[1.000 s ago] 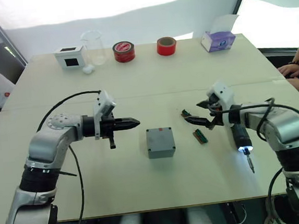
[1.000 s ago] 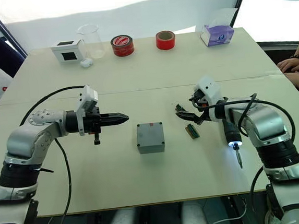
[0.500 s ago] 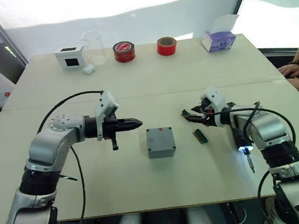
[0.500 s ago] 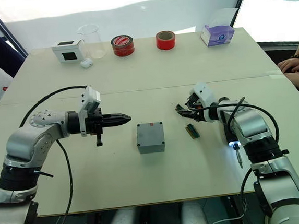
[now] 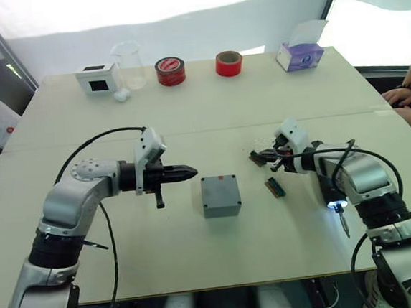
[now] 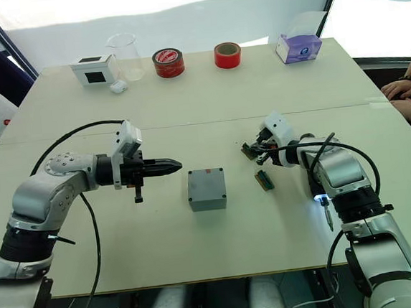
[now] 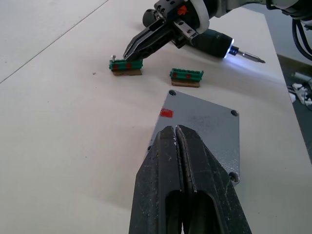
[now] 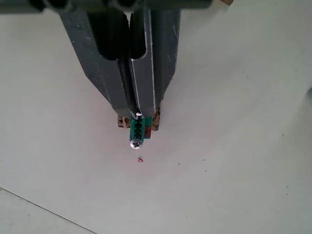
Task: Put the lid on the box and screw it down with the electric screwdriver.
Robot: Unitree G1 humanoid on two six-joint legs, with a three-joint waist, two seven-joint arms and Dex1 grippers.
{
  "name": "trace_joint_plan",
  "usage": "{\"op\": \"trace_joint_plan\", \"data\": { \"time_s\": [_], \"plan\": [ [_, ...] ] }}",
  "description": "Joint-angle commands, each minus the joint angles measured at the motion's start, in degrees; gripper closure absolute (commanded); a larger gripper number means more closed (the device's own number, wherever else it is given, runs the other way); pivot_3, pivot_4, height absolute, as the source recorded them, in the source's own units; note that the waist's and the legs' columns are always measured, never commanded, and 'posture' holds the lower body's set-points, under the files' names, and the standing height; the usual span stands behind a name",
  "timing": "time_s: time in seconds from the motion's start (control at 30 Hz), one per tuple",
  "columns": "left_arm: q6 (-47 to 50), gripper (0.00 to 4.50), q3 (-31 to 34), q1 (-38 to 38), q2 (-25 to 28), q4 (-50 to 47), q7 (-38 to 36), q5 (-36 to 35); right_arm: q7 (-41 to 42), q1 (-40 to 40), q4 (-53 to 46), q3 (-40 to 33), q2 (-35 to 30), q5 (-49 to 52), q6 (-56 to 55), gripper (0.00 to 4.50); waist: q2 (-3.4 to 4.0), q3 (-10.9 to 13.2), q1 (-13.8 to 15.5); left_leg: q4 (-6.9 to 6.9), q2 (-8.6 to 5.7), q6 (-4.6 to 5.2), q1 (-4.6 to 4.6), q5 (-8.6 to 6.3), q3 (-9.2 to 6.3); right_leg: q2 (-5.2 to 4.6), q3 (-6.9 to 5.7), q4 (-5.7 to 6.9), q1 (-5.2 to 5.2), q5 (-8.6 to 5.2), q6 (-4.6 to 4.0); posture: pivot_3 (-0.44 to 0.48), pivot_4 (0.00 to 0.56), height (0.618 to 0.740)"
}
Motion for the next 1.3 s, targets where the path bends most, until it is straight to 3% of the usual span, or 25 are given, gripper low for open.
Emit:
{"op": "trace_joint_plan", "data": {
  "time_s": [0.03, 0.7, 1.17, 1.3],
  "plan": [
    [-1.07, 4.5, 0.37, -0.59, 0.4, -0.57, -0.35, -0.29, 0.17, -0.85, -1.32, -1.45, 0.12, -0.31, -0.73, 4.34, 0.0, 0.0, -0.01, 0.0, 0.0, 0.0, 0.0, 0.0, 0.0, 0.0, 0.0, 0.0, 0.0, 0.0, 0.0, 0.0, 0.15, 0.74],
    [-3.14, 4.5, -0.6, -0.94, -0.22, 1.72, -0.58, 0.39, -1.6, -1.48, -2.9, -4.68, 2.2, 1.62, 3.69, 4.44, 0.0, 0.0, 0.0, 0.0, 0.0, 0.0, 0.0, 0.0, 0.0, 0.0, 0.0, 0.01, 0.0, 0.0, 0.0, 0.0, 0.15, 0.74],
    [-2.93, 4.5, 0.18, -0.03, 0.64, 0.51, -0.66, -0.2, -4.25, 1.27, -20.23, -11.46, -0.11, 9.55, 17.67, 4.44, 0.01, 0.0, 0.1, 0.0, 0.0, 0.01, 0.0, 0.0, -0.01, -0.01, 0.0, 0.02, -0.01, 0.0, 0.0, 0.0, 0.15, 0.74],
    [-0.82, 4.5, 1.17, 1.93, 3.55, -2.55, -1.91, -1.86, -3.75, 5.95, -35.45, -10.74, 0.41, 13.98, 19.57, 4.44, 0.01, 0.0, 0.01, -0.05, 0.02, 0.01, -0.02, -0.01, -0.02, 0.0, 0.01, 0.03, -0.05, 0.0, 0.0, 0.0, 0.15, 0.74]
  ]
}}
